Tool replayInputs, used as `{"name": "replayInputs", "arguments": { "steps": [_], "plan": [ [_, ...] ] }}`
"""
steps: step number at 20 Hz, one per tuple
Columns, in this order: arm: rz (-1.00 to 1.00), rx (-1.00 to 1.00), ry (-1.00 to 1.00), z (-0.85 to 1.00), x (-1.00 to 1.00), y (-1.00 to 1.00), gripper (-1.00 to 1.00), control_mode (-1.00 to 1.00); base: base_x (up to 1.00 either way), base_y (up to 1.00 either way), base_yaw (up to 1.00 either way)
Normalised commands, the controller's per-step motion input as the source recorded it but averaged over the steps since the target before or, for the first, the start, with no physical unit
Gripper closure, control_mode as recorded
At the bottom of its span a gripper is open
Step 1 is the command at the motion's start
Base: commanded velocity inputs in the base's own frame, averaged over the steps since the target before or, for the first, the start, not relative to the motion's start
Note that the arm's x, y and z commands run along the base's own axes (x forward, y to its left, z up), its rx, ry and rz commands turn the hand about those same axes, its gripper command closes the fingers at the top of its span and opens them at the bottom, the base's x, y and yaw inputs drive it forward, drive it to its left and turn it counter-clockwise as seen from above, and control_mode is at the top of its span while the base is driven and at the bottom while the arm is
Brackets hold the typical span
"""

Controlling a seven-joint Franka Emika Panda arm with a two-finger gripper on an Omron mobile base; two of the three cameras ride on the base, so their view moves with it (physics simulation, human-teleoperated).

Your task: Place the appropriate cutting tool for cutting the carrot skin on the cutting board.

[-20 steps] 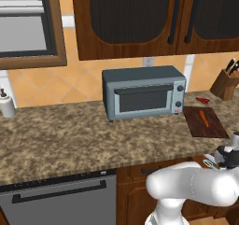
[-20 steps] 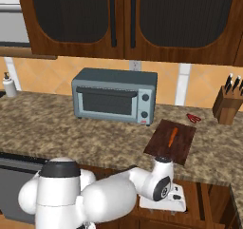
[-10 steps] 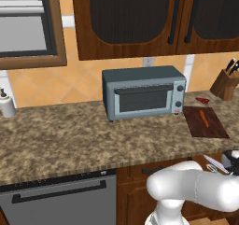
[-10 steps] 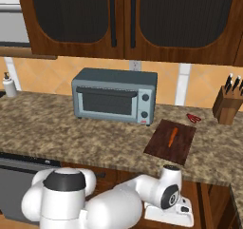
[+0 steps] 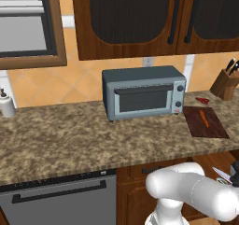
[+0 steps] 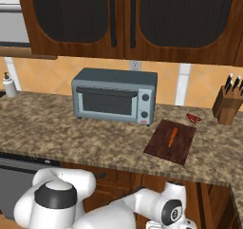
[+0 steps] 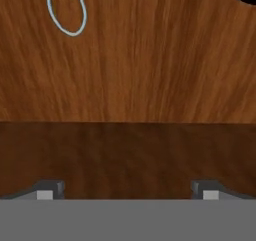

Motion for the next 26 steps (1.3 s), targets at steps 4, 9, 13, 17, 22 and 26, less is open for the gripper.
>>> {"name": "replayInputs", "arguments": {
  "steps": [4, 9, 13, 17, 22, 26],
  "plan": [
    [0.01, 0.01, 0.01, 0.15, 0.24, 0.00, -1.00, -1.00, 0.00, 0.00, 0.00],
    [0.05, 0.08, -0.16, 0.03, 0.27, 0.00, -1.00, -1.00, 0.00, 0.00, 0.00],
    [0.04, 0.09, -0.25, 0.00, 0.23, 0.00, -1.00, -1.00, 0.00, 0.00, 0.00],
    [0.00, 0.02, -0.18, 0.00, 0.28, 0.00, -1.00, -1.00, 0.00, 0.00, 0.00],
    [0.00, 0.02, -0.03, 0.00, 0.54, 0.00, -1.00, -1.00, 0.00, 0.00, 0.00],
    [0.00, 0.04, -0.06, 0.00, 0.46, 0.00, -1.00, -1.00, 0.00, 0.00, 0.00]
  ]
}}
